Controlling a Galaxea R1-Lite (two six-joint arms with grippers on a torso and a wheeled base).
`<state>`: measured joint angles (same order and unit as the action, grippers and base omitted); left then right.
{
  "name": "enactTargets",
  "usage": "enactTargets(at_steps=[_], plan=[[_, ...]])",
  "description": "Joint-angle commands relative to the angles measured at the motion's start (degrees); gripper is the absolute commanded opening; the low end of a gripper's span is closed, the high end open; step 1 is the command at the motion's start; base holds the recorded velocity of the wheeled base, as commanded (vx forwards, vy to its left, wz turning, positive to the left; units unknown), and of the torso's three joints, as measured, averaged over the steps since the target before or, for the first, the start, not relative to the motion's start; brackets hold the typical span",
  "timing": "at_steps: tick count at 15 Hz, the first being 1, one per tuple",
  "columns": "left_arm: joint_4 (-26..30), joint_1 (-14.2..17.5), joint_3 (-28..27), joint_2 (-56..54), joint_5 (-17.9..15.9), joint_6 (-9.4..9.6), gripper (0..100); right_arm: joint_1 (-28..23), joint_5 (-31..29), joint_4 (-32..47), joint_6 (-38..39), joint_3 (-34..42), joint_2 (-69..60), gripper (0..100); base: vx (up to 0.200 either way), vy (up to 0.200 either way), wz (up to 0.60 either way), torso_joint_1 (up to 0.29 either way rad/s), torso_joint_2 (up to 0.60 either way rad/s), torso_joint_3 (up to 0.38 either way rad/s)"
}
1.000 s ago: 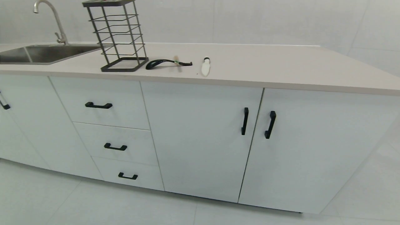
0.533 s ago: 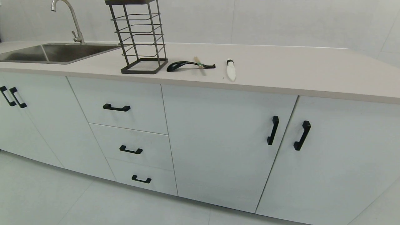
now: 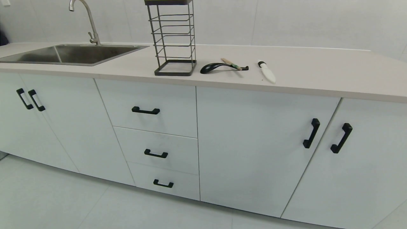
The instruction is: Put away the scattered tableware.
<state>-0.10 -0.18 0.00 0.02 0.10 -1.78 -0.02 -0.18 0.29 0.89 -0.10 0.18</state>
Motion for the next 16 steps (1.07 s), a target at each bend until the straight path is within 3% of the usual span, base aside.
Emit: enactTargets(at_steps=[1,5,11,13,16], plan=[[0.1,0.01,-0.09,-0.02,-0.01,0.11,100,0.02,0.01,-0.03,-0.01,0.01,0.08,0,0.2,0.0,0.0,-0.002,0.0,0.007],[0.01,0.01,0.0,-0.02,-0.19,0.46,100,0.02,0.01,-0.03,-0.01,0.01,0.08,0,0.2,0.0,0.0,-0.001,0.0,0.004],[0.01,0.01,0.0,-0.02,-0.01,0.11,100,0.02,0.01,-0.03,-0.01,0.01,0.08,0,0.0,0.0,0.0,0.0,0.0,0.0],[0.1,0.01,0.0,-0.02,-0.45,2.4,100,0.02,0.01,-0.03,-0.01,0.01,0.08,0,0.2,0.0,0.0,0.002,0.0,0.005],[0.01,0.01,0.0,-0.02,-0.36,1.78,100,0.02,0.01,-0.03,-0.01,0.01,0.08,0,0.067,0.0,0.0,-0.002,0.0,0.002]])
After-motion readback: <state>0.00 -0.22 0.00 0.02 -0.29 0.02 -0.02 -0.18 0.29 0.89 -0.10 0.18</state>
